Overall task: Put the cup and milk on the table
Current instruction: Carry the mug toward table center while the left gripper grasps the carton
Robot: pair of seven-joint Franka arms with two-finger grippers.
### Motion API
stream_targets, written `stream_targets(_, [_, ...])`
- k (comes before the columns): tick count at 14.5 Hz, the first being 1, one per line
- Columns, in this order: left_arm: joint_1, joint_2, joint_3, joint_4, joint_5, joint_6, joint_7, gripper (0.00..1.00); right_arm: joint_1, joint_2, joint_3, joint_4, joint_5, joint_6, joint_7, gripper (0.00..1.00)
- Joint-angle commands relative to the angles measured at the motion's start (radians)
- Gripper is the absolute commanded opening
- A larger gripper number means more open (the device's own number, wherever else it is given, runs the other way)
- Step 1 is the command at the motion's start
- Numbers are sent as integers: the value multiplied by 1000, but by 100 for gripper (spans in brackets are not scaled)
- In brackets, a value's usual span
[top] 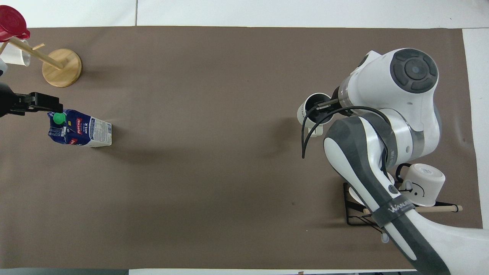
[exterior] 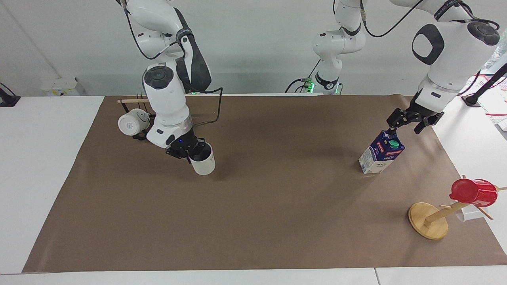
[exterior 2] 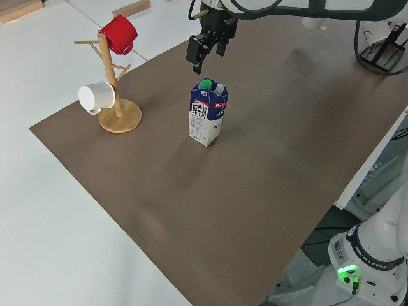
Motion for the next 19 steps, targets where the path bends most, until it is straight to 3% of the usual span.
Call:
stream_targets(1, [8,-6,1,-64,-13,56,24,100,47,-8,-1,-8,-36,24,69,0])
stream_targets(8, [24,0,1,-174,-13,154,24,99,162,31,-1,-15,-82,83,259,0])
stream_targets(10, [25,0,1,-170,-13,150,22,82,165,28,-1,-32,-82,100,269,0])
stream_targets(11, [27,0,1,-167,-13,148,20,56,165,27,-1,-40,-82,110,269,0])
stream_targets(12, [28,0,1,-164,-13,150,22,18,165,22,1,-58,-82,120,269,0])
stream_targets(13, [28,-2,1,-160,-15,153,19,0,165,19,1,-74,-82,142,269,0])
stream_targets(17, [15,-8,-1,-86,-15,124,10,0,172,13,2,-94,-82,162,269,0])
stream_targets(19, [8,0,-7,-9,-13,23,7,0,210,39,1,-91,-84,168,273,0])
